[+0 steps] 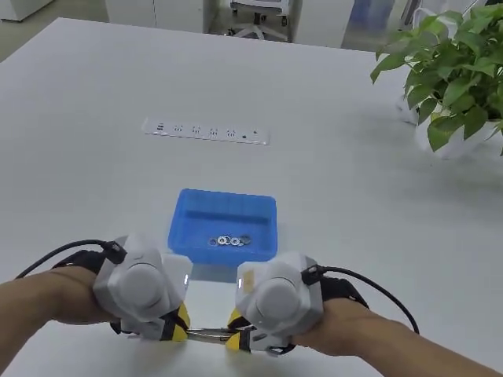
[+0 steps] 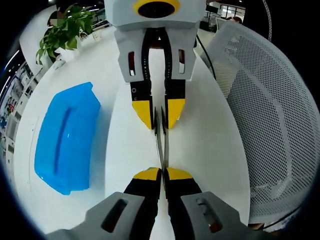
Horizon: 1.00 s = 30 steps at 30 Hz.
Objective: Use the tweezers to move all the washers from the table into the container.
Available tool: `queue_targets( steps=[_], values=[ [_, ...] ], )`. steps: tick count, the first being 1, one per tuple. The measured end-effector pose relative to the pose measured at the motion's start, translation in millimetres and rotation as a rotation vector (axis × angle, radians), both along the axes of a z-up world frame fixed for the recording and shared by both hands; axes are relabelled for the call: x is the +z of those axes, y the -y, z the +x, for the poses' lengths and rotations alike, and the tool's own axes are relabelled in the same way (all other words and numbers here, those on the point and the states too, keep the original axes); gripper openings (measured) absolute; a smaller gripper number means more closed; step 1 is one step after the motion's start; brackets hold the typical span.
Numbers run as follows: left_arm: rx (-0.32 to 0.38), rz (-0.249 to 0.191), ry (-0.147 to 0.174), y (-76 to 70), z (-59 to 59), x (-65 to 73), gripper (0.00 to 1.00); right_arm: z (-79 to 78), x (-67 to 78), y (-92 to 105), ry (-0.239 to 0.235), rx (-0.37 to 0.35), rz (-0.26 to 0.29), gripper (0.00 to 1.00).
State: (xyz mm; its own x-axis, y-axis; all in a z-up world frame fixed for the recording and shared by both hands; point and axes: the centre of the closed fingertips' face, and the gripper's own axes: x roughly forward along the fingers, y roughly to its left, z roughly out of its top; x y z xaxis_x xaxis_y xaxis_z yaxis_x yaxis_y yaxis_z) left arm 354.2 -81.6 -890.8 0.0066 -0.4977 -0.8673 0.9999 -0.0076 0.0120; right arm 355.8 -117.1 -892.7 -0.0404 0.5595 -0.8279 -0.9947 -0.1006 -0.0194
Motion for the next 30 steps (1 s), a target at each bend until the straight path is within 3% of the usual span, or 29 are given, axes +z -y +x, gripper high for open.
queue_targets(
  steps=[9,21,27,30],
  values=[
    [-0.006,-0.001,-0.014,-0.3,-3.5,0.1,0.07,0.3,0.2,-0.1,0.005,-0.002,0.004,0.15],
    [-0.001,0.002,-0.007,-1.2,-2.1,0.6,0.08,0.1,0.3,0.2,0.006,0.000,-0.002,0.16],
    [0.013,-0.006,0.005,-5.1,-0.8,6.8,0.11,5.6,2.6,2.1,0.022,-0.019,0.003,0.24],
    [0.038,-0.028,0.009,-6.7,1.7,13.6,0.15,7.0,10.2,2.8,0.006,-0.046,0.030,0.28]
  ],
)
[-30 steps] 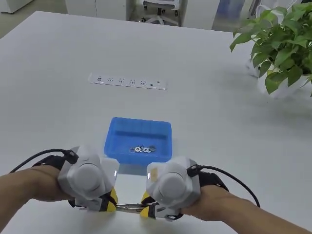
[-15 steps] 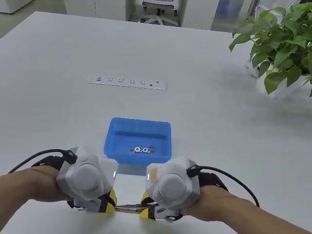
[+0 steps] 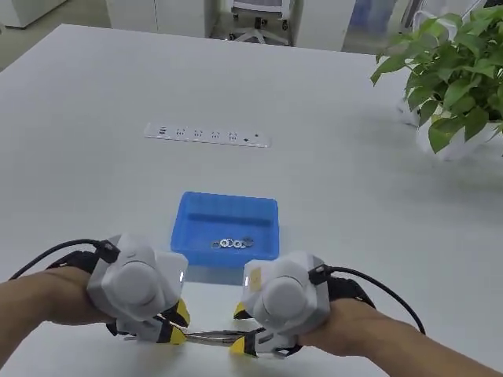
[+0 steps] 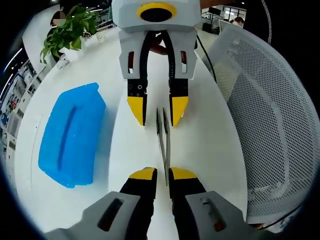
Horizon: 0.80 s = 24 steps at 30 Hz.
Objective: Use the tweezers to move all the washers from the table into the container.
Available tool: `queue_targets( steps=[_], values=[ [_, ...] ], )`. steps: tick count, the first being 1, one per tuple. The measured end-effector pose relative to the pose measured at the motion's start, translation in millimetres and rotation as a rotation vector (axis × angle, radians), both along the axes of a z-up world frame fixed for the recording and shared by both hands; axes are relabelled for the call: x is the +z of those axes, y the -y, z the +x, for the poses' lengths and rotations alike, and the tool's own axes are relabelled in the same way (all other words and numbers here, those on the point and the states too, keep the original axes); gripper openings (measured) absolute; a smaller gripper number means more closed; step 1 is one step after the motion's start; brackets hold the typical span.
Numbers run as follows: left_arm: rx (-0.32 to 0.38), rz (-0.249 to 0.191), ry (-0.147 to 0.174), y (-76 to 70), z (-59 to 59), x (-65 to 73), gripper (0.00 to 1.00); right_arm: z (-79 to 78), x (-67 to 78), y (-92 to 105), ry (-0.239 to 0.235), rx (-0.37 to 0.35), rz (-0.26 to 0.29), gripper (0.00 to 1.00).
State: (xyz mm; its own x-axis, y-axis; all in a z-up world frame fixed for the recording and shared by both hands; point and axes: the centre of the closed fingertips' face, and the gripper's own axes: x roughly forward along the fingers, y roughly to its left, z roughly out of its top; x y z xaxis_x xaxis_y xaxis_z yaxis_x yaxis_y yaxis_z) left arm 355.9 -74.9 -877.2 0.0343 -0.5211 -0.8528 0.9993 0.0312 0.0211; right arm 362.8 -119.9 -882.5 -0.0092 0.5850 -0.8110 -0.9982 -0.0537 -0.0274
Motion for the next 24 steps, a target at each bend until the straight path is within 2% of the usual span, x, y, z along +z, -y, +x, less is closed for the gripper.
queue_targets(
  steps=[1,3,6,10,12,18,21,24],
  values=[
    [0.005,-0.006,0.000,-0.8,0.2,2.0,0.15,0.3,2.3,0.5,-0.007,-0.008,0.006,0.29],
    [0.029,-0.027,0.006,-2.4,1.5,8.8,0.17,4.9,9.2,2.3,0.007,-0.026,0.023,0.30],
    [0.093,-0.074,0.005,-4.7,5.7,22.9,0.23,11.0,20.8,4.8,0.020,-0.047,0.051,0.33],
    [0.137,-0.115,0.023,-7.4,12.1,38.3,0.26,22.9,37.7,8.8,0.032,-0.096,0.095,0.38],
    [0.166,-0.146,0.013,-7.4,13.7,45.6,0.29,27.7,44.6,11.5,0.036,-0.119,0.114,0.42],
    [0.207,-0.180,0.015,-11.0,18.4,59.5,0.38,39.4,58.2,26.3,0.041,-0.171,0.136,0.51],
    [0.234,-0.214,0.013,-10.9,21.0,68.9,0.42,46.9,66.4,34.5,0.049,-0.205,0.155,0.56],
    [0.248,-0.229,0.022,-12.5,22.2,76.2,0.47,51.6,72.9,41.4,0.054,-0.230,0.170,0.62]
  ],
)
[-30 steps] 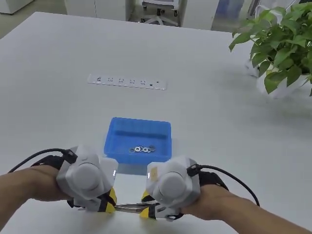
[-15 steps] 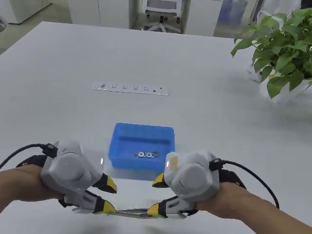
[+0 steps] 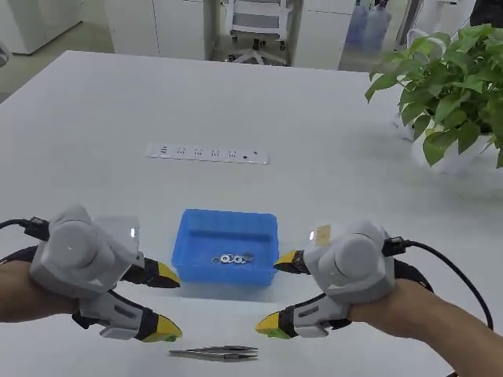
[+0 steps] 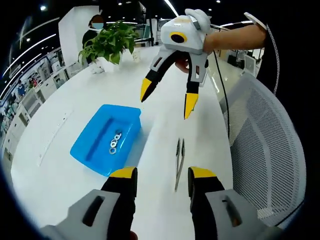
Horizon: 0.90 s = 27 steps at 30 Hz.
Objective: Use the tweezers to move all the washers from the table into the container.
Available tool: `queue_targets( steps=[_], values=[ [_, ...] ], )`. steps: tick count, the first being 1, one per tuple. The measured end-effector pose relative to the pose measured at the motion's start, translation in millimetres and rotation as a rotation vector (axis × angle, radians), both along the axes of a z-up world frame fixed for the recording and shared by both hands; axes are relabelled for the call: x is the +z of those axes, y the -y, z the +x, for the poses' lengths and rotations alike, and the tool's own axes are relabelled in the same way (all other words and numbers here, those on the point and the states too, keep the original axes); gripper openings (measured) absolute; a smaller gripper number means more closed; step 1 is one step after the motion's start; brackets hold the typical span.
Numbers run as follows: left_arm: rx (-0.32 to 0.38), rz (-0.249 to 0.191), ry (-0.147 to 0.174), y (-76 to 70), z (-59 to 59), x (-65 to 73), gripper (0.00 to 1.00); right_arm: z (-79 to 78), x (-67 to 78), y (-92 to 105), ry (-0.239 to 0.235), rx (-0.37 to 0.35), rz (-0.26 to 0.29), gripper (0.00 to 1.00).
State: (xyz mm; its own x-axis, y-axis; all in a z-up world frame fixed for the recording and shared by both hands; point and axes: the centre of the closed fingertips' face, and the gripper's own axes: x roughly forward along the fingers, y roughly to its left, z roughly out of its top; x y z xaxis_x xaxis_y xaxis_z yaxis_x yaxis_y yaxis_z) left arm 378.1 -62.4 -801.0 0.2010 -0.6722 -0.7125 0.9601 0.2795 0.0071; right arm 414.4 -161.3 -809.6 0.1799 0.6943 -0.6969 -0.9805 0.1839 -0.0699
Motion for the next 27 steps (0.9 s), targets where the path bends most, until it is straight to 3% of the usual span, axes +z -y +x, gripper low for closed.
queue_targets(
  steps=[12,22,27],
  values=[
    [0.077,-0.039,0.045,-10.0,11.3,21.2,0.70,13.3,15.5,33.7,0.017,-0.084,0.036,0.81],
    [0.158,-0.105,0.049,-15.0,19.5,33.3,0.85,23.5,28.4,56.5,0.029,-0.153,0.067,0.89],
    [0.190,-0.123,0.053,-20.4,20.7,39.4,0.90,20.3,26.0,62.8,0.021,-0.158,0.068,0.93]
  ],
)
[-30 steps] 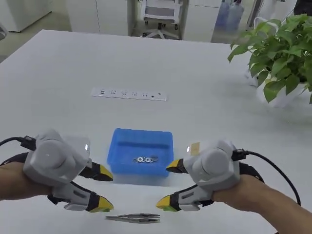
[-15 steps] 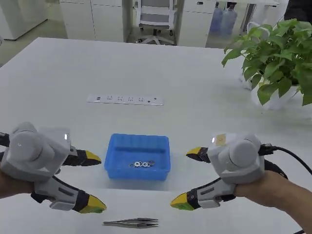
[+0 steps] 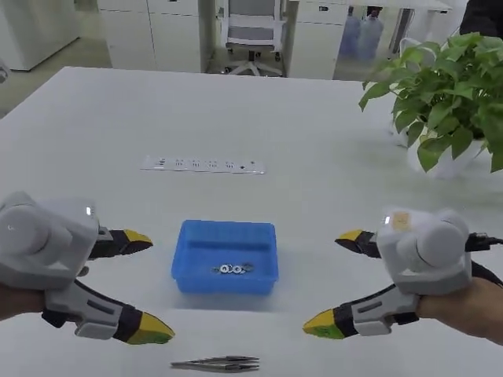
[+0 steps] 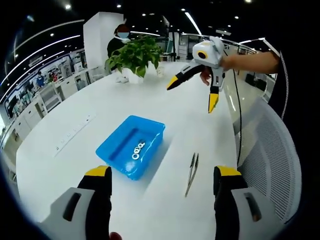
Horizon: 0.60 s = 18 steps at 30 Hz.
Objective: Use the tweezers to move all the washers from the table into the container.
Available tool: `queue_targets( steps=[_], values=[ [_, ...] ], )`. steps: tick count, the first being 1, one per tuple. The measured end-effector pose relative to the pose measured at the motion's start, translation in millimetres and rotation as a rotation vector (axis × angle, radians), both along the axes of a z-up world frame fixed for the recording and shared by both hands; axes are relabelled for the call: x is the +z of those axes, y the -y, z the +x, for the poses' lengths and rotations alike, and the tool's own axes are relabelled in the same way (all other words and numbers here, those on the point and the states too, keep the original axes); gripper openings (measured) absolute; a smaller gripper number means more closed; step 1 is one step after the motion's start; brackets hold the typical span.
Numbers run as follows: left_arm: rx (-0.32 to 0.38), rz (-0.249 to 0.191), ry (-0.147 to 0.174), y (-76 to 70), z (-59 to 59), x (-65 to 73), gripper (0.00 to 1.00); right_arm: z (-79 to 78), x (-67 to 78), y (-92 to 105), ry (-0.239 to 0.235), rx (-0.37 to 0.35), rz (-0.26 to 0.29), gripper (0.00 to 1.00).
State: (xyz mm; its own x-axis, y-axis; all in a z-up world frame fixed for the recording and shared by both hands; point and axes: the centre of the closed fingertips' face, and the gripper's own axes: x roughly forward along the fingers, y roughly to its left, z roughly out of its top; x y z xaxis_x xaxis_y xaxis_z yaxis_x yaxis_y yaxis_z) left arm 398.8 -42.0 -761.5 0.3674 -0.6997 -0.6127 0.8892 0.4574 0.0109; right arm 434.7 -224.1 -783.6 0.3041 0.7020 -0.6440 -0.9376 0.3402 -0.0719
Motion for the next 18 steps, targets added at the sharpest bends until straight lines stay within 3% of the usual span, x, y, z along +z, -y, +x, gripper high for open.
queue_targets(
  steps=[2,8,18],
  values=[
    [0.015,-0.019,-0.004,-1.6,1.0,3.3,0.92,-1.3,-1.2,1.5,-0.005,-0.002,-0.002,0.95],
    [0.033,-0.023,0.001,-5.5,1.4,6.1,0.99,-1.5,1.3,3.6,-0.002,-0.011,0.008,1.00],
    [0.010,-0.009,-0.018,-5.7,-5.4,3.4,0.99,-7.4,0.5,4.0,-0.013,-0.002,0.007,1.00]
  ],
)
